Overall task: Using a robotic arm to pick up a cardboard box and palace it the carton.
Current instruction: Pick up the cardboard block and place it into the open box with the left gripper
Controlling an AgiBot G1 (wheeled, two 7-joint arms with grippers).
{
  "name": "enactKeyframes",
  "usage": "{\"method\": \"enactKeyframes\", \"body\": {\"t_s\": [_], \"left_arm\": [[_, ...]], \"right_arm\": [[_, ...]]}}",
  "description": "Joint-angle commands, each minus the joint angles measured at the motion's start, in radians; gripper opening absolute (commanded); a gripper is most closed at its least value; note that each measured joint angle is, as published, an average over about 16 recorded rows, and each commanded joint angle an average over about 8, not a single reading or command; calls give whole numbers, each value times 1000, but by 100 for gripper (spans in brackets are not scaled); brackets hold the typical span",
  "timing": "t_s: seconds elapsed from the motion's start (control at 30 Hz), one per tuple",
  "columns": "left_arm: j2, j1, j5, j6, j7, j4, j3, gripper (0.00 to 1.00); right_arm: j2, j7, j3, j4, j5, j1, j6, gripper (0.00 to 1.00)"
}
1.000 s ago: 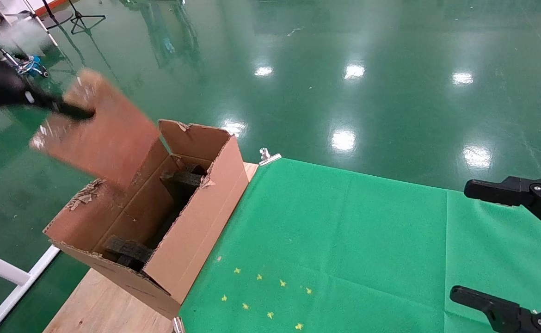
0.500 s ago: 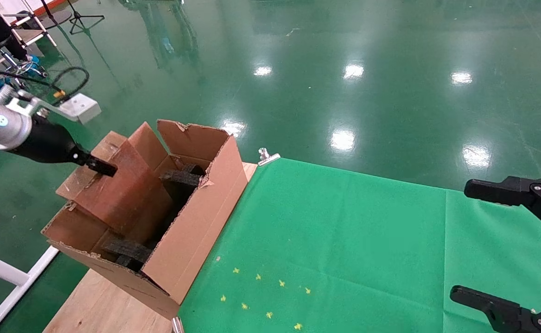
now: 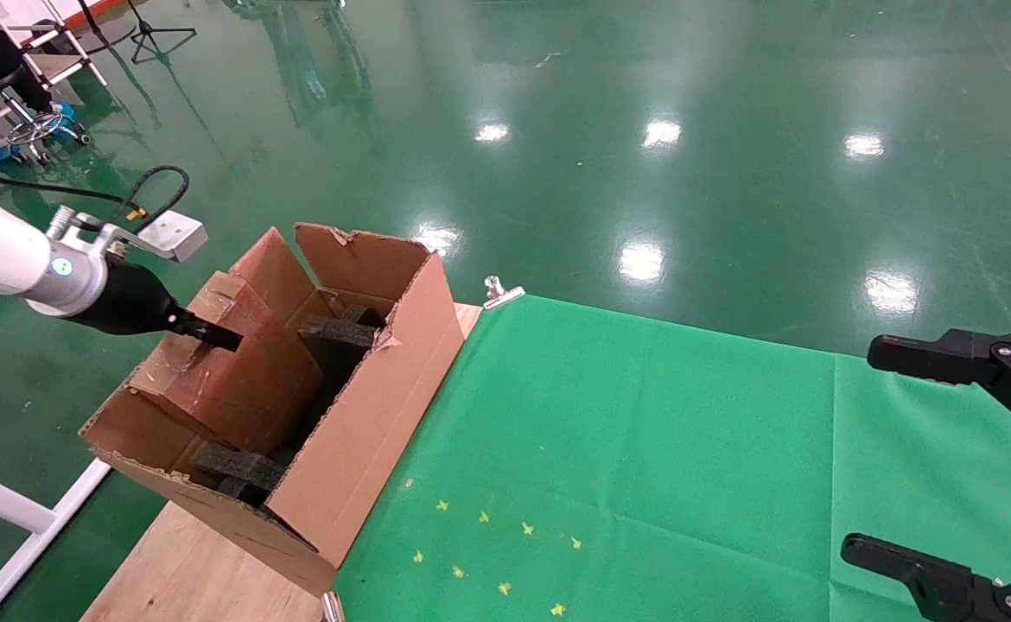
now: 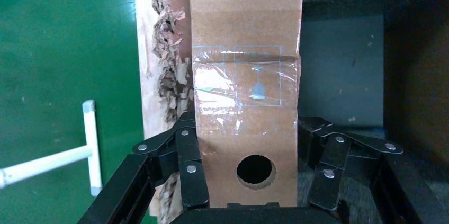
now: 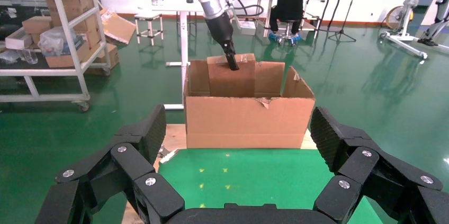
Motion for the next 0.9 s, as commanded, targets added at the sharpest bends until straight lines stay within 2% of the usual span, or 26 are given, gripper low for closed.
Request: {"method": "enactKeyframes", "body": {"t_s": [0.03,0.13,0.17,0.4,0.43,0.9], "left_arm": [[10,16,-4,-22,-23,10,-3,0],[21,35,0,-41,-52,15,0,0],[23,39,1,-46,-59,16,1,9],[34,62,3,-72,-87,24,3,96],[34,64,3,-74,-88,24,4,100],[30,57,5,-67,-82,21,4,100]], "right_arm": [[0,0,0,0,0,0,0,100],[0,0,0,0,0,0,0,100],[0,0,0,0,0,0,0,100],[0,0,0,0,0,0,0,100],[0,0,0,0,0,0,0,100],[0,0,0,0,0,0,0,100]]}}
